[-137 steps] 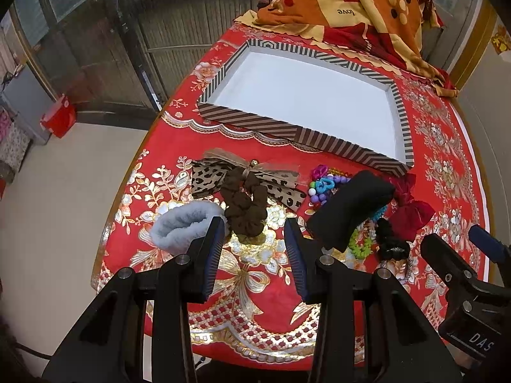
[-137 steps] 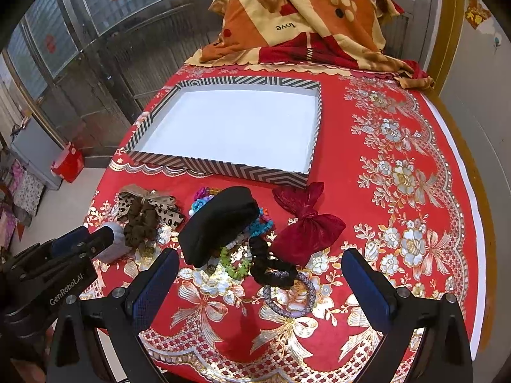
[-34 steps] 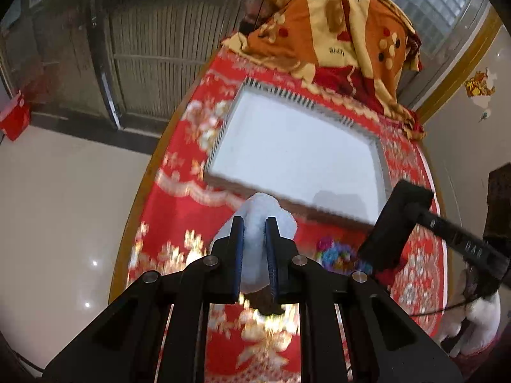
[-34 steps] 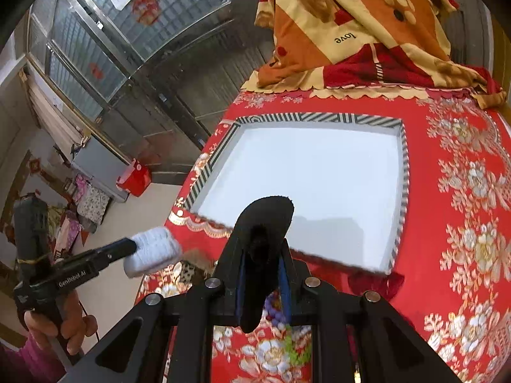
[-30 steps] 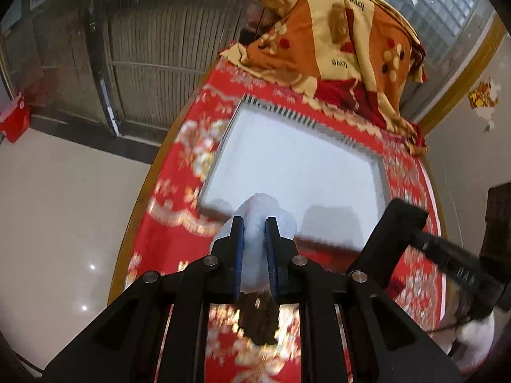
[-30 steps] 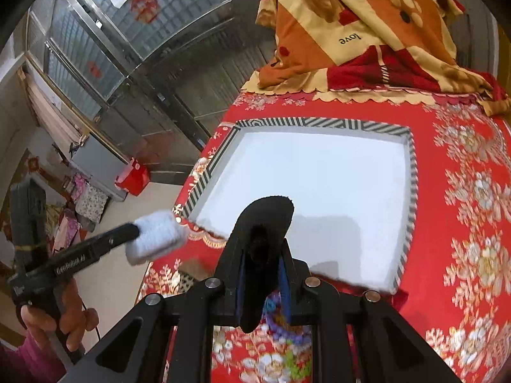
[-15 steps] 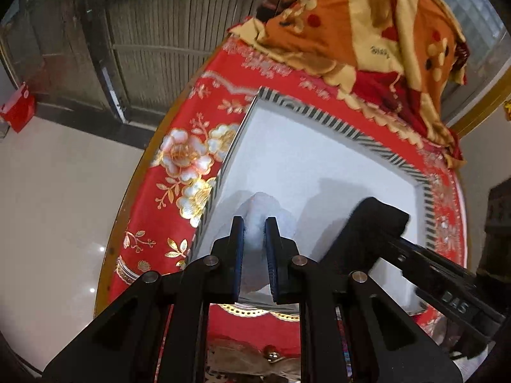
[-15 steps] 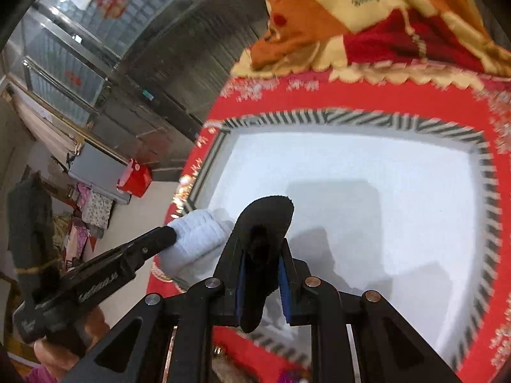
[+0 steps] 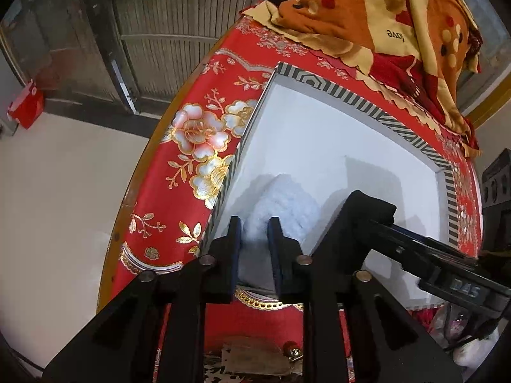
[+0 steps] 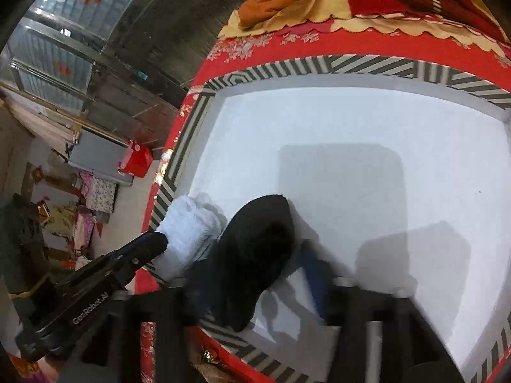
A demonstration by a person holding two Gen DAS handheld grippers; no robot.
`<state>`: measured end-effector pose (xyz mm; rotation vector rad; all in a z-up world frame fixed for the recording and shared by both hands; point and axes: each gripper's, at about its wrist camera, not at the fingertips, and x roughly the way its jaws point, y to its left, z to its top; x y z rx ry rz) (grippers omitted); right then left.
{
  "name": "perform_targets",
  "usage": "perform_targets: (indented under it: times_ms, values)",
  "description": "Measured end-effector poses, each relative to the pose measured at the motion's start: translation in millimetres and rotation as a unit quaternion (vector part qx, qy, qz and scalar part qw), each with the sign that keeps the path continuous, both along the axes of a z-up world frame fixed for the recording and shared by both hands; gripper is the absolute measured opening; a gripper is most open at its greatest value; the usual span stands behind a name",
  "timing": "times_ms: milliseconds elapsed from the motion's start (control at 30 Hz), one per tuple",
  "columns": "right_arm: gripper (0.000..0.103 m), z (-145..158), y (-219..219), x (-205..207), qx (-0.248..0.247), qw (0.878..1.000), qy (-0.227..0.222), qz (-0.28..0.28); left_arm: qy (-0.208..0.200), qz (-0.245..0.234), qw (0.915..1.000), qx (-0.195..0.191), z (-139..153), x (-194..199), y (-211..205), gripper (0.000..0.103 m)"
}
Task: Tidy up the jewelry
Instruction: 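Carry both items into the white tray and open both tools to release, then withdraw both open tools from the tray back over the accessory pile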
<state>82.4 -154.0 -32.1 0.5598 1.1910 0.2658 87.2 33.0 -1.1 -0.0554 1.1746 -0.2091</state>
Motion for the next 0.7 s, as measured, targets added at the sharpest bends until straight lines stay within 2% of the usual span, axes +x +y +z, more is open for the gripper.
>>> perform_targets:
  times_ms: [67,167,467,700]
  values:
    - [0.057,6.9,-1.6,-7.9,-0.013,1.000,-0.007,-0.003,-0.004,-0.001,1.0000,0.001,3.0,-3.3,-0.3,0.038]
    - [0.057,19.9,-3.4,-18.5,-0.022,1.000,-0.021,-0.007,-0.001,0.005,1.0000,-0.007,8.8,-8.6,2.0,0.047]
    - [0.057,67.9,-3.2,-70.8,-0.112,0.990,-0.085,-0.022,-0.046,0.015,0.9988,0.010,37.9,-47.1,3.8,0.048]
    - [0.057,80.4,-8.3,-120.6,-0.126,0.987,-0.091,-0.034,-0.056,0.008,0.9982,0.017,50.2,-86.8,-6.1,0.048]
